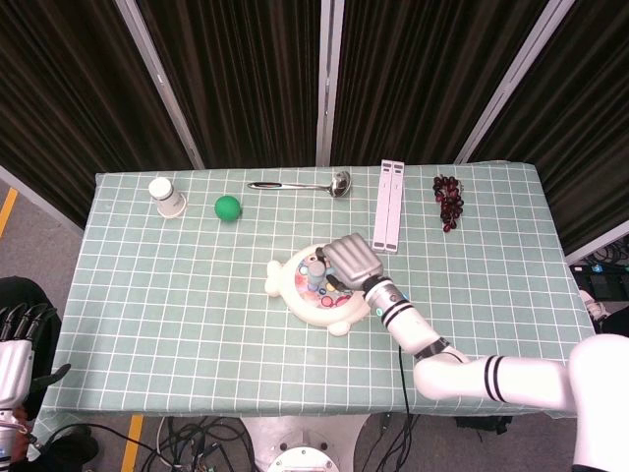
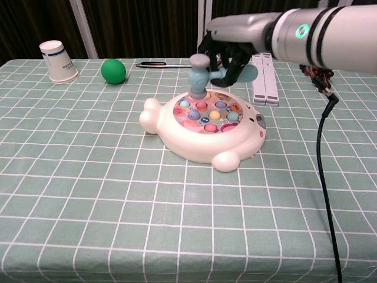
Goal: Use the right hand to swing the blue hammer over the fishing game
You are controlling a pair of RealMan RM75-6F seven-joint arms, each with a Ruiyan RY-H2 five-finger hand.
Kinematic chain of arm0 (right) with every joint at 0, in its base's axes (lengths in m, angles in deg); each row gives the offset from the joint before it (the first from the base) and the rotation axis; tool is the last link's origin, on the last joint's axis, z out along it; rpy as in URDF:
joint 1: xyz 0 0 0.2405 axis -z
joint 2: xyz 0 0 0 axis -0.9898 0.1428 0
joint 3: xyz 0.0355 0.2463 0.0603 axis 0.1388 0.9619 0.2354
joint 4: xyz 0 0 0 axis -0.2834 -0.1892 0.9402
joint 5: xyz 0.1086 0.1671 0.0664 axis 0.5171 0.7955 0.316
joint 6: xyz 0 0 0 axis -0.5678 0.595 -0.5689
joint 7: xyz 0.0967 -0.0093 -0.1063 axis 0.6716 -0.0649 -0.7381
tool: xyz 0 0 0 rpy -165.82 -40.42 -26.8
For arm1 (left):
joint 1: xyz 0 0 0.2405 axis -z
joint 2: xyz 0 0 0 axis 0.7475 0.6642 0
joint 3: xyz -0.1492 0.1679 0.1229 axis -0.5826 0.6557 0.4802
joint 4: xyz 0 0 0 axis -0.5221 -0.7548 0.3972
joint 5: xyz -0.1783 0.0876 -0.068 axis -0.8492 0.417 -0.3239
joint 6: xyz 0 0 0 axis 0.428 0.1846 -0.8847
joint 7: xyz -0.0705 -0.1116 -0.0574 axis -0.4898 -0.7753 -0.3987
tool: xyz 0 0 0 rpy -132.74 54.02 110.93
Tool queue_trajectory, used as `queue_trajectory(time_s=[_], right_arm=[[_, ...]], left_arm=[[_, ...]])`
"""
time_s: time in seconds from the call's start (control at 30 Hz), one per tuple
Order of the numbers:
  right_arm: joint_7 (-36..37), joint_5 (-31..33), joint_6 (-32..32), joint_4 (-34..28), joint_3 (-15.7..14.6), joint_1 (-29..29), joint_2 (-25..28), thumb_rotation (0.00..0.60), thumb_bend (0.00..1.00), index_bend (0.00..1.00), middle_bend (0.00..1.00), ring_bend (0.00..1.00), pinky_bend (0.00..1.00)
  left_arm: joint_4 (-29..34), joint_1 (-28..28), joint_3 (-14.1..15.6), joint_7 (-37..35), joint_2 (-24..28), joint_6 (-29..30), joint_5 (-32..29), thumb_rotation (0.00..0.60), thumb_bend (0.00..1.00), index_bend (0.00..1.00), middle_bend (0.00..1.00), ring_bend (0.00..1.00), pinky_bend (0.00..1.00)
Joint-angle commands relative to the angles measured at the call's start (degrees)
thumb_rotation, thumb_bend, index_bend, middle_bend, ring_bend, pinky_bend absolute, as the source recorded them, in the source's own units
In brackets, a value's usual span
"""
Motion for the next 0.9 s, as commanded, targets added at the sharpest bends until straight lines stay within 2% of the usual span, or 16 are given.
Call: queue_trajectory(time_s=[0.03,0.17,0.3,0.47,0.63,0.8,0.9], right_arm=[[3.1,-3.3,-3.5,-4.0,-0.3,4.1,5.3,0.600,0.41,0.66,0.62,0.51,0.68],[4.9,-4.4,-4.0,-4.1,-2.9,7.6,8.9,0.600,0.41,0.67,0.61,0.51,0.68],[8.8,-5.3,-2.3,-0.7,-5.8,11.2,9.5,0.600,0.41,0.67,0.61,0.51,0.68],[14.4,-7.4,0.9,6.4,-8.0,14.4,6.7,0.600,0.41,0.65,0.58,0.51,0.67],[20.4,-11.7,2.9,14.8,-8.8,17.0,1.7,0.600,0.40,0.59,0.55,0.48,0.59],[25.8,-15.6,4.2,21.0,-8.4,18.6,-1.9,0.600,0.35,0.50,0.49,0.41,0.52],[28.6,-17.7,4.3,22.5,-8.3,19.7,-2.9,0.600,0.31,0.36,0.41,0.32,0.44]], left_arm=[[0.2,0.0,0.0,0.2,0.0,0.2,0.4,0.600,0.00,0.19,0.14,0.07,0.01],[0.6,0.0,0.1,0.6,0.0,0.4,0.7,0.600,0.00,0.19,0.14,0.07,0.01],[1.2,0.2,0.0,1.4,0.1,0.5,0.8,0.600,0.00,0.19,0.14,0.07,0.01],[2.0,0.5,-0.1,2.5,0.3,0.4,1.2,0.600,0.00,0.19,0.14,0.07,0.01],[2.9,0.8,-0.1,3.4,0.5,0.1,1.2,0.600,0.00,0.19,0.14,0.07,0.01],[3.3,0.6,-0.1,3.7,0.7,0.2,1.0,0.600,0.00,0.19,0.14,0.07,0.01],[3.3,0.6,0.0,3.7,0.7,0.2,0.9,0.600,0.00,0.19,0.14,0.07,0.01]])
